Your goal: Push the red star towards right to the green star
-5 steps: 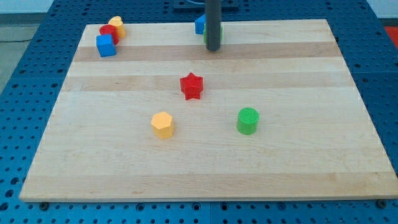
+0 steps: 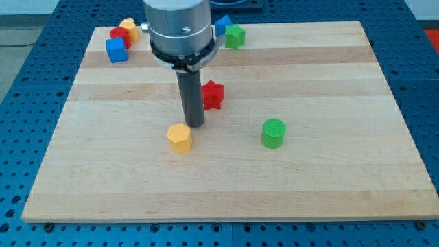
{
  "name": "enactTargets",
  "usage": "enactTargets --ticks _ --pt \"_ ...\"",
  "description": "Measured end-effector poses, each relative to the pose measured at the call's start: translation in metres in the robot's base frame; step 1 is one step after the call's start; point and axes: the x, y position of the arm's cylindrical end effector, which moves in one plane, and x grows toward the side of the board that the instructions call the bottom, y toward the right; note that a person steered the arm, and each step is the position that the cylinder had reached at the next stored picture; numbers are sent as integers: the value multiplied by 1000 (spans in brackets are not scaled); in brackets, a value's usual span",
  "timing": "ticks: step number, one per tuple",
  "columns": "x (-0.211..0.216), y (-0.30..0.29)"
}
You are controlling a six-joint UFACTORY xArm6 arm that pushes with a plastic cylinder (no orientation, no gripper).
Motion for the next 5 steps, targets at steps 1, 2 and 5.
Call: enactTargets --ticks 1,2,5 --pt "-28 2" --pt "-50 21" --pt "-51 94"
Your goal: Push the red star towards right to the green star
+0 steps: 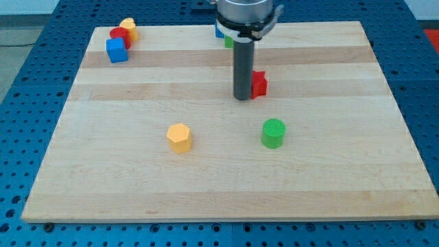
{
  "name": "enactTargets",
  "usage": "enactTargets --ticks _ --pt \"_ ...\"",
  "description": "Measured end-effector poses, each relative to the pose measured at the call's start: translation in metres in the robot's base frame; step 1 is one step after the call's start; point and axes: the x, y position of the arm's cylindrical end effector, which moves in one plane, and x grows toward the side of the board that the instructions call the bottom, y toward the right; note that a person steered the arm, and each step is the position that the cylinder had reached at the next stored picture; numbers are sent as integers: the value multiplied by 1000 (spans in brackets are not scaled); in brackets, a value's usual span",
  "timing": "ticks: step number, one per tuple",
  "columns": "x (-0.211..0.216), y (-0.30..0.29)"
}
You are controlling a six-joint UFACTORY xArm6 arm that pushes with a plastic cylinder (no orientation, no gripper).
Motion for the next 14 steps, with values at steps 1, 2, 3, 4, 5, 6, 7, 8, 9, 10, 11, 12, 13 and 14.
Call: enactTargets --ticks 1,2,3,4,5,6,7,8,9,10,11,12,13,14 --pt "0 28" --pt "-2 47" --pt "-16 47" --pt "-37 47" --pt "-63 47" --pt "-82 48" --pt "-106 49" --pt "-124 49" --pt "-137 54" --pt "-145 56" --pt "-152 56" --pt "-153 56" --pt "-158 56" --pt "-160 56"
